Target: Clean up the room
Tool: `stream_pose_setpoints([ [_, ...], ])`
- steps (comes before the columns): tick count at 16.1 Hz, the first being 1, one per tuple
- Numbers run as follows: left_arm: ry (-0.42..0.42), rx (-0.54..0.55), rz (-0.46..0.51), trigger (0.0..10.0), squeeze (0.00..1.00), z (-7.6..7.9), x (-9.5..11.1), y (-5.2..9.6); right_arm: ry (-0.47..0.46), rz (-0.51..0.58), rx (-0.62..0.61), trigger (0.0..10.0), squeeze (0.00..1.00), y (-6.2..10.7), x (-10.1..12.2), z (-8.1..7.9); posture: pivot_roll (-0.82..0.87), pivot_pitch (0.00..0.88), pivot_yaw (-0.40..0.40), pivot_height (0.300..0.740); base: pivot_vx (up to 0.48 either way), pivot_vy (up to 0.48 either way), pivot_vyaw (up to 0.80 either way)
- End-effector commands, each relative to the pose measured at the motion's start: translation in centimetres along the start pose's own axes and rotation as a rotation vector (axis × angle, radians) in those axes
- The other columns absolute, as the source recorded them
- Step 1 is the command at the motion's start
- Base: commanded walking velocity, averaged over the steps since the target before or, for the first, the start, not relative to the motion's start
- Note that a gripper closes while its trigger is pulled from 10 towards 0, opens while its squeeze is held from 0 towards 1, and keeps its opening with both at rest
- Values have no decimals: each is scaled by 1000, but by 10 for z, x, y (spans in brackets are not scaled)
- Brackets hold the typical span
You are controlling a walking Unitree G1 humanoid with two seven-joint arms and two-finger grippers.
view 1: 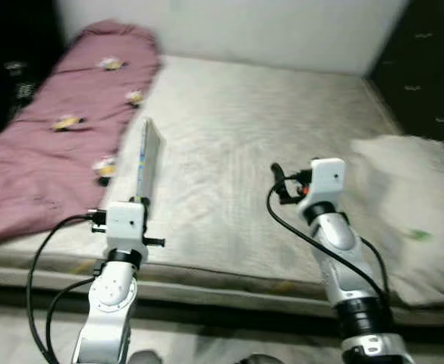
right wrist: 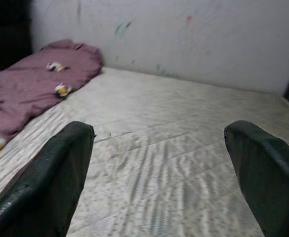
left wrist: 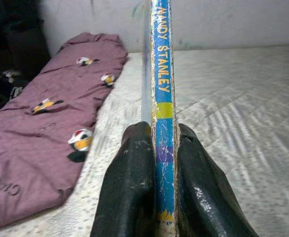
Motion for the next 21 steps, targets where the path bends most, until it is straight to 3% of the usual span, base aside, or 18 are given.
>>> stream_pose_setpoints([
  [1, 1, 20, 47, 10000, 0, -5, 10, -1, 1, 4, 4, 10000, 0, -1, 2, -2, 28, 0, -69, 740, 0, 0, 0],
  [4, -5, 19, 47, 10000, 0, -5, 9, -1, -32, -3, 0, 10000, 0, 0, 0, -2, 27, 0, -71, 740, 0, 0, 0],
  [8, 2, 17, 45, 10000, 0, -5, 9, 0, -37, -4, -11, 10000, 0, 2, -1, 2, 27, 0, -70, 740, 0, -126, -642],
  [13, -5, 28, 24, 10000, 0, -13, 4, 6, -41, -28, -41, 10000, 0, 15, -8, 7, 19, 0, -64, 740, 0, -266, 0],
  [21, 3, 30, 26, 10000, 0, -12, 4, 6, -36, -35, -32, 10000, 0, 14, -8, 7, 21, 0, -70, 740, 0, -267, 0],
])
Point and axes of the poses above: a point about 5 cm out from each wrist's last joint towards the gripper, its own y axis pointing back from the gripper into the wrist, its own x axis along the axis of the wrist's last joint, z = x × y, the point moved 1 cm from there along -y, pointing out of the wrist towards the gripper, and after that the axes turned 2 degrees about y, right-handed, at the moved point
